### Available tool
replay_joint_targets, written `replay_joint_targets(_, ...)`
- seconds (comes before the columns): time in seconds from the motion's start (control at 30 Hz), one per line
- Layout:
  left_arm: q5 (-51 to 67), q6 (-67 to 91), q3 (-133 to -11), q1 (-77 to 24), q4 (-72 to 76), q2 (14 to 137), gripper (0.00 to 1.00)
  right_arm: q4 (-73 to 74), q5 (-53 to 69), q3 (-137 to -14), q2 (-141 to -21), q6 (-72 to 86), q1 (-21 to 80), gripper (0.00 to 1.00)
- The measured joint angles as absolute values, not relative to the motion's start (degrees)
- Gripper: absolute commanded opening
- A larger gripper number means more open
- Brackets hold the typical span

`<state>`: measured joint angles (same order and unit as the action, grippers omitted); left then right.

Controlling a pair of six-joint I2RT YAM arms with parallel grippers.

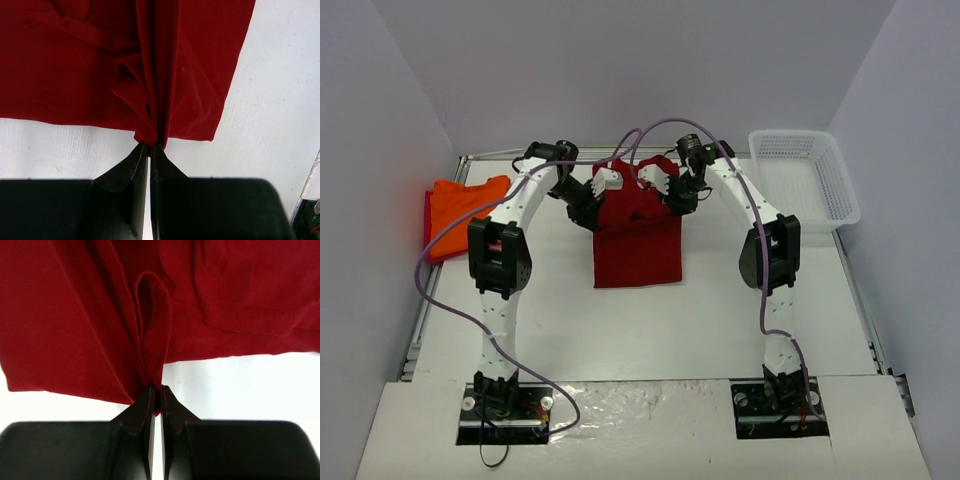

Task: Fold and stack the t-shirts
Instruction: Fold the folded rectangular tshirt in 1/3 of the way

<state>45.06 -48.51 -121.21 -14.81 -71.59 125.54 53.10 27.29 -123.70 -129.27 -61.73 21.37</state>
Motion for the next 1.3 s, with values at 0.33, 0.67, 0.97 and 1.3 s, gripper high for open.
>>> replay_joint_targets(0.33, 45.54, -48.97, -125.05, -14.17, -71.57, 130.47, 0.02, 53.04, 27.79, -128.81, -136.97, -61.65, 20.29, 0.00)
replay_joint_targets(0.67, 45.58, -48.97, -127.09, -13.65, -70.76, 134.19, 0.02, 52.90, 28.10, -131.72, -141.49, -61.76, 19.84, 0.00)
replay_joint_targets(0.97, 45.34, -48.25, -126.50, -12.88, -68.55, 134.30, 0.02, 50.43, 29.50, -132.44, -141.88, -61.43, 19.81, 0.01)
replay_joint_targets(1.3, 43.97, -46.54, -124.79, -12.51, -65.78, 134.28, 0.38, 48.23, 29.98, -132.44, -143.22, -60.12, 19.79, 0.40)
